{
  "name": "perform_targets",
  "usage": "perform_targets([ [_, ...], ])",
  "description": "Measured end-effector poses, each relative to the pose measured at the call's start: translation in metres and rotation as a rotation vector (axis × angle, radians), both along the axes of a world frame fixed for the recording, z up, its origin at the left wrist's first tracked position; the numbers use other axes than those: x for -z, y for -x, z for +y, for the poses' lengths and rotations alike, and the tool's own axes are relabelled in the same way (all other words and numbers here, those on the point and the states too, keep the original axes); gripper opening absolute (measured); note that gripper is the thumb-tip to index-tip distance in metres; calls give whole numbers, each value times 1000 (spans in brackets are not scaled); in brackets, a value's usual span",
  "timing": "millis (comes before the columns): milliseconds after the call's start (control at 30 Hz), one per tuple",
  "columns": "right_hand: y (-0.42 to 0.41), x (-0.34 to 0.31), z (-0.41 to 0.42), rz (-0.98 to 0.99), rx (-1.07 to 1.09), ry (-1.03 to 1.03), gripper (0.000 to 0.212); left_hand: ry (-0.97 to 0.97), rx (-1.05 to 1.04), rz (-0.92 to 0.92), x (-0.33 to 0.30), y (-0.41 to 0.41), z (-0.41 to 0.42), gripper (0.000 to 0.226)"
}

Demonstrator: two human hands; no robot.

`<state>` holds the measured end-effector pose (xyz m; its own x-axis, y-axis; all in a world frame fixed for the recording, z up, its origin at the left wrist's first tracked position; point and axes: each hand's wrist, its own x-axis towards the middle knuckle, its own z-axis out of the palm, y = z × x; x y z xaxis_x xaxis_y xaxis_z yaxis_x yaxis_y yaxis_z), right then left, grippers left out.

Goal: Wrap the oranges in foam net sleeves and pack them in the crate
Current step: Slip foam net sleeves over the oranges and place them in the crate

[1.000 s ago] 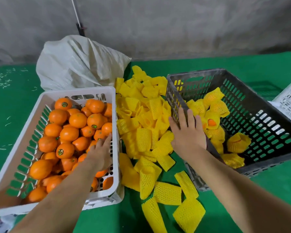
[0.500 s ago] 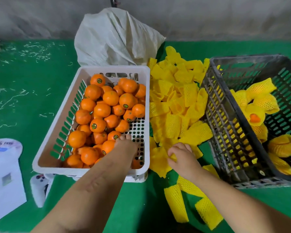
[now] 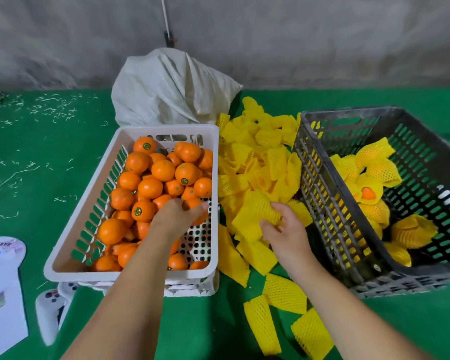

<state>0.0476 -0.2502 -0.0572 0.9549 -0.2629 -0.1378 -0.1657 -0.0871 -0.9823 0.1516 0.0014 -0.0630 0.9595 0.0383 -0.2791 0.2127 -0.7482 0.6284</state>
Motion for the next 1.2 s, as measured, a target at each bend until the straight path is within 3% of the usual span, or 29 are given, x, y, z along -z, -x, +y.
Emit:
perform_targets([
  [100,1,-17,1,-37,82,74,45,591,-186,-246,-27,37,-16,65],
  [200,2,-35,7,-125,106,37,36,1057,-167,-149,-36,70,-45,59],
  [267,5,-45,13,-157,93,-15,29,1244,-128,-55,-35,83,-61,68],
  [367,9,-54,16,-235,83,100,21,1272,-29,-12,-31,91,-70,82],
  [567,13,-54,15,-313,254,141,40,1413,-13,140,-29,92,-65,81],
  [633,10,-56,17,-353,294,279,30,1459,89,206,-26,96,-63,77],
  [733,0,-53,24,-289,153,440,15,1406,168,231,-25,99,-63,91],
  [833,-2,-51,26,-253,32,407,11,1364,142,234,-28,99,-67,97],
  [1200,22,-51,14,-274,-35,245,14,1323,-23,-5,-30,100,-81,77],
])
